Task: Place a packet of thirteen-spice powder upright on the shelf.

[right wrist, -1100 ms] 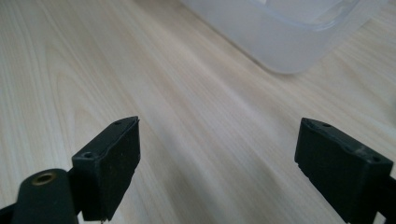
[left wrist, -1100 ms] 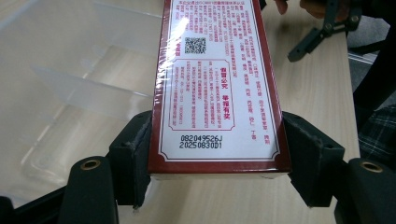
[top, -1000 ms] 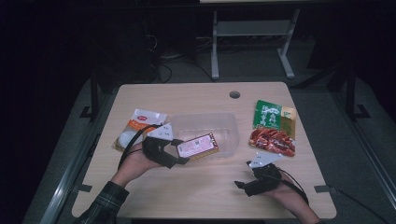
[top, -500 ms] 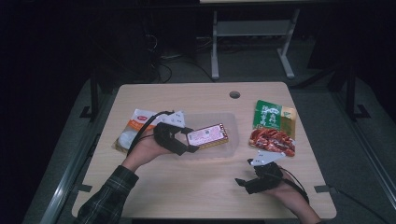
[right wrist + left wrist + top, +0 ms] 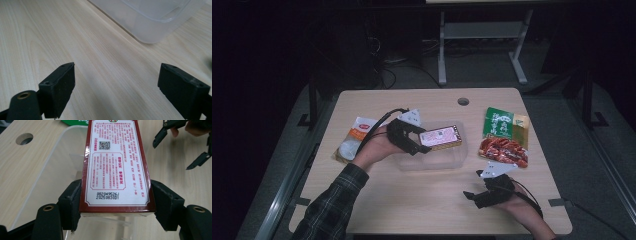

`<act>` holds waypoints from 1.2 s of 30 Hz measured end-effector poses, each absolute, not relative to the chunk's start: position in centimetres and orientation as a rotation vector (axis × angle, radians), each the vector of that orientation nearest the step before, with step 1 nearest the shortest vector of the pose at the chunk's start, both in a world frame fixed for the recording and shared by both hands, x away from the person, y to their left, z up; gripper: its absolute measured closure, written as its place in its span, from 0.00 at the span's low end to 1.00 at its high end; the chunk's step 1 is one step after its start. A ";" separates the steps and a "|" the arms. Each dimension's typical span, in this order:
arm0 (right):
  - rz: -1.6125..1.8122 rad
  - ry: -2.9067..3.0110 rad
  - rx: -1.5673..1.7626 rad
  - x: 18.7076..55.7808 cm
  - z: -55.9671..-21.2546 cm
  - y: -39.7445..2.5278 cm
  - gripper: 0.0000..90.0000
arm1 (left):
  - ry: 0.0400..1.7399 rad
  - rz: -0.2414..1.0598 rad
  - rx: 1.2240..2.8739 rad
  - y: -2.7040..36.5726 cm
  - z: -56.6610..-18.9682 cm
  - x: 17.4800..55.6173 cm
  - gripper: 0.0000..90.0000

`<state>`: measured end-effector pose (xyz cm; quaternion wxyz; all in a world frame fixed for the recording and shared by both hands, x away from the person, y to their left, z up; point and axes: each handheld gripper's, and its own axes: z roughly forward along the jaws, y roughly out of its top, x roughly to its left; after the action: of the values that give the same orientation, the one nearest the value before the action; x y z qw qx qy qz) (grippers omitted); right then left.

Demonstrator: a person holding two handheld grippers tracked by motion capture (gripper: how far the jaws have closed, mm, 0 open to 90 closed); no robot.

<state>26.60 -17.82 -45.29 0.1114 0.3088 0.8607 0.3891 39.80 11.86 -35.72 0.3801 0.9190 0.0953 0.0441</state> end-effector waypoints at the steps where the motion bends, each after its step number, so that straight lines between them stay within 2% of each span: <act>1: 1.143 2.527 0.911 26.6 -45.3 -17.8 0.15 | 0.237 0.110 2.354 11.7 -35.8 40.0 0.35; 14: 1.154 2.524 0.916 26.6 -45.2 -17.9 0.15 | 0.231 0.088 2.416 10.0 -36.9 42.1 0.35; 36: 1.162 2.524 0.915 26.6 -45.3 -17.9 0.15 | 0.262 0.065 2.451 9.4 -37.5 42.8 0.35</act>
<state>26.62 -17.87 -45.26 0.1076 0.3110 0.8577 0.3950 42.84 9.35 -37.51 0.3315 0.9378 0.1001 0.0247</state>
